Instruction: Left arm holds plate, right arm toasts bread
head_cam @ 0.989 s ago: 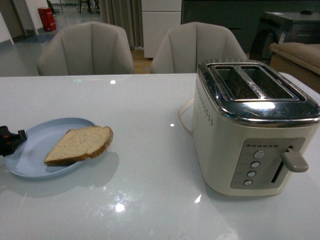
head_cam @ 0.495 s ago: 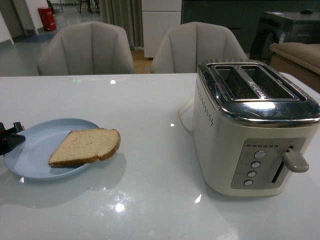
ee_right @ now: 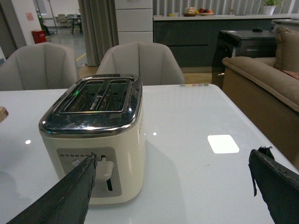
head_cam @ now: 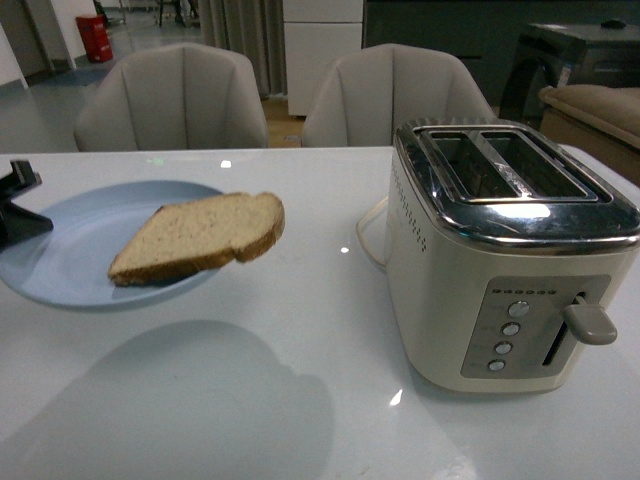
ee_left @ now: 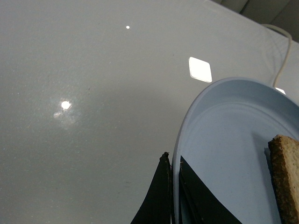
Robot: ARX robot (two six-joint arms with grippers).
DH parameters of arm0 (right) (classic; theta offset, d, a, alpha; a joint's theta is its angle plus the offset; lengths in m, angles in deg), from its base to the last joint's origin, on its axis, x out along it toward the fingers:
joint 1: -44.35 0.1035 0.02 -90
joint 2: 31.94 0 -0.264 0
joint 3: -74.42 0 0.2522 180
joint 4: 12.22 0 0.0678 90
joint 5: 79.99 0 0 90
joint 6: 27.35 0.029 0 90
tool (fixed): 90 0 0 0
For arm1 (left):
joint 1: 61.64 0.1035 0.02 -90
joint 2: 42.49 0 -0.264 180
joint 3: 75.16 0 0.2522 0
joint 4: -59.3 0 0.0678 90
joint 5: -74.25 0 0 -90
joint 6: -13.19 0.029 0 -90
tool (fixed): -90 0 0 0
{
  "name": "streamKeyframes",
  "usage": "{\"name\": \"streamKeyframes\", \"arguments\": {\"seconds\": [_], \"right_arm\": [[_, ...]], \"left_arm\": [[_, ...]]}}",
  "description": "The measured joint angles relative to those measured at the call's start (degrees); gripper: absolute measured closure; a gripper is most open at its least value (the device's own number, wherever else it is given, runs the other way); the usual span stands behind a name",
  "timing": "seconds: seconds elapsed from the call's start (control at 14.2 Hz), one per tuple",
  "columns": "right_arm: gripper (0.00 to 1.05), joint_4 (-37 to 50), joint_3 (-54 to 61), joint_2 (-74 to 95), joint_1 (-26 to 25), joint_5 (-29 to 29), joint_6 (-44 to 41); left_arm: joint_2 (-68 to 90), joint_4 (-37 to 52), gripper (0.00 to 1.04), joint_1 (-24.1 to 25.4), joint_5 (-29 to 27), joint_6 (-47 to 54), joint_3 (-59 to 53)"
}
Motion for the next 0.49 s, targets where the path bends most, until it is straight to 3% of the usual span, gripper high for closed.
{"name": "streamKeyframes", "arguments": {"seconds": [0.49], "right_arm": [[0.06,0.0,0.0,0.0,0.0,0.0,0.0]], "left_arm": [[-26.03,-22.34,1.02,-14.67,-4.04,-4.83,1.88]]}}
